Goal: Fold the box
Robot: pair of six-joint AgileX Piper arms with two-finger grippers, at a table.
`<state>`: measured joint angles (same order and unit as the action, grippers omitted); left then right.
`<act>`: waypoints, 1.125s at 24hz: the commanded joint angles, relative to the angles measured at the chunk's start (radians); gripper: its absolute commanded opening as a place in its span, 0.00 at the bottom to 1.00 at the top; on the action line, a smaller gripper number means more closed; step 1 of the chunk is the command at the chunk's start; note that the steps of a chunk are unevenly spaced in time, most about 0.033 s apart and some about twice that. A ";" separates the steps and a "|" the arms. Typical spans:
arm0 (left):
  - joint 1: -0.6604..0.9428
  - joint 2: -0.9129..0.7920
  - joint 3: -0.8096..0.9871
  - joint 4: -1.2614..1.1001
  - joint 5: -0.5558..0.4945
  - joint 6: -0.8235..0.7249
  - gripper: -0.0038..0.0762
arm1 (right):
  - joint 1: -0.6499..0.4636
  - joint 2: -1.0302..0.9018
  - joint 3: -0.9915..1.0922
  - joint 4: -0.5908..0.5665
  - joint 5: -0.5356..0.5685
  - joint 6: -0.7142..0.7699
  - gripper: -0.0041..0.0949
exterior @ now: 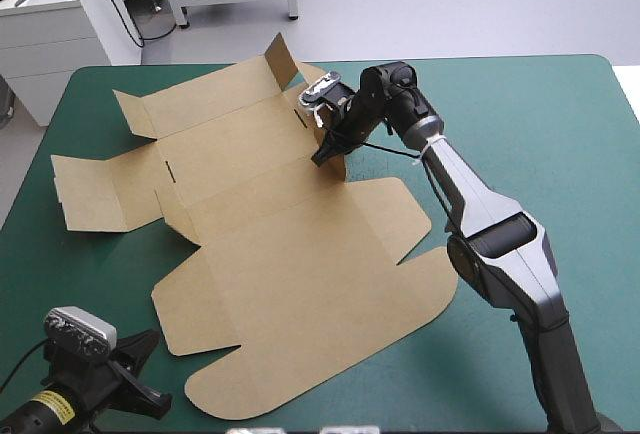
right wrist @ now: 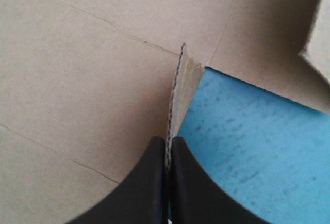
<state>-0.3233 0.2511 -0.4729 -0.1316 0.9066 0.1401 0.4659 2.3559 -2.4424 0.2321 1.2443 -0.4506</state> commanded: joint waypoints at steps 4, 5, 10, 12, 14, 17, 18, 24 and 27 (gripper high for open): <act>-0.004 0.011 -0.025 -0.018 -0.060 -0.002 0.04 | -0.067 -0.108 -0.029 0.277 0.006 -0.249 0.02; -0.004 0.011 -0.025 -0.018 -0.060 -0.002 0.04 | -0.086 -0.121 -0.029 0.320 0.008 -0.263 0.02; -0.004 0.011 -0.025 -0.018 -0.060 -0.002 0.04 | -0.152 -0.178 -0.029 0.447 0.008 -0.271 0.02; -0.004 0.011 -0.025 -0.018 -0.060 -0.002 0.04 | -0.160 -0.186 -0.029 0.434 0.008 -0.262 0.02; -0.004 0.011 -0.025 -0.018 -0.060 -0.002 0.04 | -0.165 -0.189 -0.029 0.358 0.008 -0.231 0.02; -0.004 0.011 -0.025 -0.018 -0.060 -0.002 0.04 | -0.167 -0.196 -0.029 0.189 0.008 -0.079 0.02; -0.004 0.011 -0.025 -0.018 -0.060 -0.002 0.04 | -0.167 -0.213 -0.029 0.114 0.008 -0.028 0.02; -0.004 0.011 -0.025 -0.018 -0.060 -0.002 0.04 | -0.165 -0.355 0.071 0.016 0.010 0.004 0.02; -0.004 0.011 -0.025 -0.018 -0.060 -0.002 0.04 | -0.165 -0.448 0.233 -0.049 0.010 -0.020 0.02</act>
<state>-0.3233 0.2511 -0.4729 -0.1316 0.9066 0.1401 0.3045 2.0472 -2.2958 0.2238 1.2454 -0.4473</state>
